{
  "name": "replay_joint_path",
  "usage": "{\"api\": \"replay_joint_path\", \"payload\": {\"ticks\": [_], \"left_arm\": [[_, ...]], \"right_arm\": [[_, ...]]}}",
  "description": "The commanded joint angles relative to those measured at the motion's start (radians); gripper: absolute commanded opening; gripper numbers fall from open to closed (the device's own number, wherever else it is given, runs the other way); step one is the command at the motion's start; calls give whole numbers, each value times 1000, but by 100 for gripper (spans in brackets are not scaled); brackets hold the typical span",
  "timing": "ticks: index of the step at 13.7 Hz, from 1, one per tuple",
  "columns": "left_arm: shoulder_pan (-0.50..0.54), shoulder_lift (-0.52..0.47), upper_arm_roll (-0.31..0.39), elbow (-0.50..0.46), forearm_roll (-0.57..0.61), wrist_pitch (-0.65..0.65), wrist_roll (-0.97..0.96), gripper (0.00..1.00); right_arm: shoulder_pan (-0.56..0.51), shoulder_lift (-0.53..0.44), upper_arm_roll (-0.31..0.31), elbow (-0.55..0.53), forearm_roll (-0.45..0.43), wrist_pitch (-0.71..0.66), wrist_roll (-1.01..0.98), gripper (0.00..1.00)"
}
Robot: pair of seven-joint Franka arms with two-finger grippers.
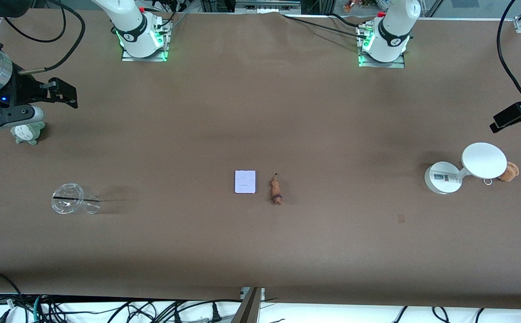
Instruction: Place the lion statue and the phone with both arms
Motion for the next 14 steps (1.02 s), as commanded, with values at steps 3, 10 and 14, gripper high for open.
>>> {"api": "replay_joint_path", "payload": {"ticks": [3, 10, 14], "left_arm": [[9, 2, 3, 34, -19, -22, 42, 100], [6, 11, -6, 34, -19, -22, 45, 100], [7, 16, -3, 33, -25, -27, 64, 100]], "right_arm": [[1, -4, 7, 0, 19, -4, 6, 100], [1, -4, 7, 0, 19, -4, 6, 100], [1, -4, 7, 0, 19, -2, 6, 100]]}}
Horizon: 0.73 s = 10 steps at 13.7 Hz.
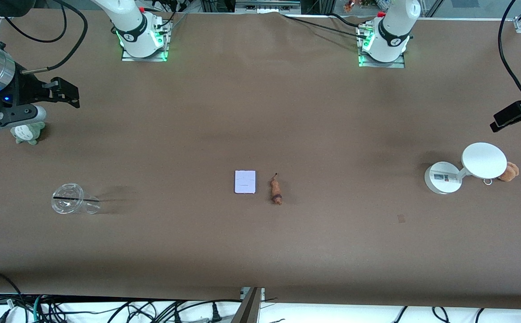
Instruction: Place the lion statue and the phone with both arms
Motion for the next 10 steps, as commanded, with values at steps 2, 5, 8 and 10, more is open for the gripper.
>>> {"api": "replay_joint_path", "payload": {"ticks": [2, 5, 8, 10], "left_arm": [[1, 12, -3, 23, -24, -23, 29, 100], [-5, 12, -5, 23, -24, -23, 29, 100], [-5, 12, -5, 23, -25, -23, 30, 100], [-6, 13, -5, 23, -25, -22, 32, 100]], "right_arm": [[-1, -4, 1, 0, 17, -2, 6, 100], [-1, -4, 1, 0, 17, -2, 6, 100], [0, -4, 1, 0, 17, -2, 6, 100], [0, -4, 1, 0, 17, -2, 6, 100]]}}
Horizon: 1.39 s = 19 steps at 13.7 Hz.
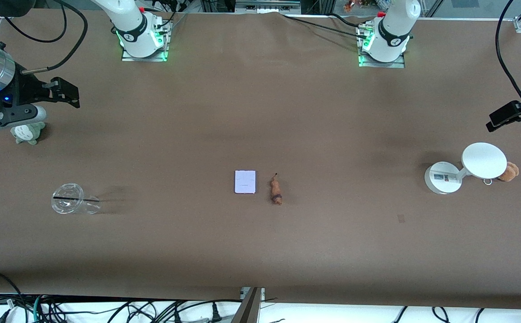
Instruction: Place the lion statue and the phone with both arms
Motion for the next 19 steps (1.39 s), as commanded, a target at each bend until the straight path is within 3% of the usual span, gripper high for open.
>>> {"api": "replay_joint_path", "payload": {"ticks": [1, 19], "left_arm": [[-3, 11, 4, 23, -24, -17, 24, 100], [-5, 31, 4, 23, -26, -16, 24, 100]], "right_arm": [[-1, -4, 1, 0, 17, -2, 6, 100], [-4, 14, 1, 12, 25, 5, 0, 100]]}}
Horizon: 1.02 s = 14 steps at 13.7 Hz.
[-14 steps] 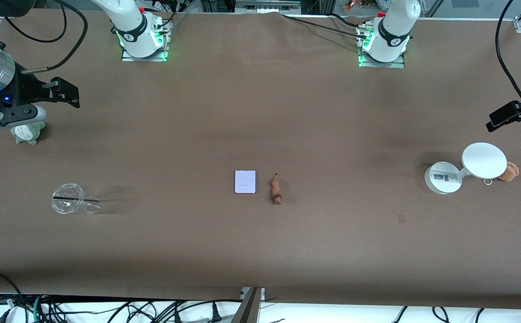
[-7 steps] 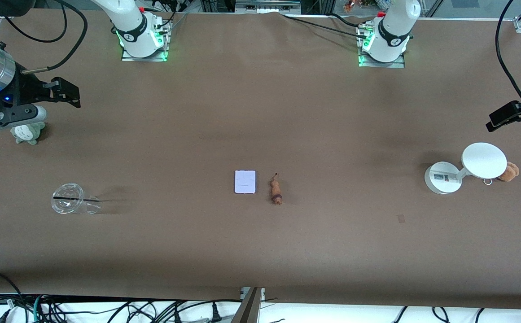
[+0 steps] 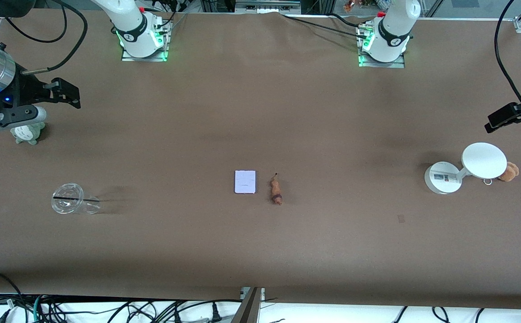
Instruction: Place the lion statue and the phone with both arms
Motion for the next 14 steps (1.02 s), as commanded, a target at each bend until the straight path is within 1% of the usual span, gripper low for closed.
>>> {"api": "replay_joint_path", "payload": {"ticks": [1, 3, 4, 5, 6, 8, 10, 12, 14], "left_arm": [[-6, 21, 1, 23, -27, -16, 15, 100], [-9, 42, 1, 25, -60, -13, 4, 100], [-14, 59, -2, 28, -70, -11, 4, 100], [-32, 80, -8, 46, -73, -9, 1, 100], [-43, 117, -9, 81, -73, -11, -17, 100], [-87, 185, -12, 144, -74, -11, -78, 100], [-149, 254, -12, 175, -77, 0, -139, 100], [-195, 321, -12, 192, -87, 62, -211, 100], [-219, 378, -12, 192, -151, 128, -282, 100]], "right_arm": [[1, 20, 2, 12, 30, 3, 6, 100], [1, 46, 2, 12, 42, 15, -7, 100], [0, 71, 2, 6, 42, 44, -7, 100], [-3, 110, 0, 6, 36, 50, -9, 100], [-3, 129, 0, 9, 27, 55, -9, 100], [0, 132, 0, 7, 31, 89, 2, 100], [3, 152, 0, 9, 38, 103, 9, 100], [17, 163, 0, 9, 38, 135, 17, 100], [18, 183, 0, 6, 39, 149, 38, 100]]}}
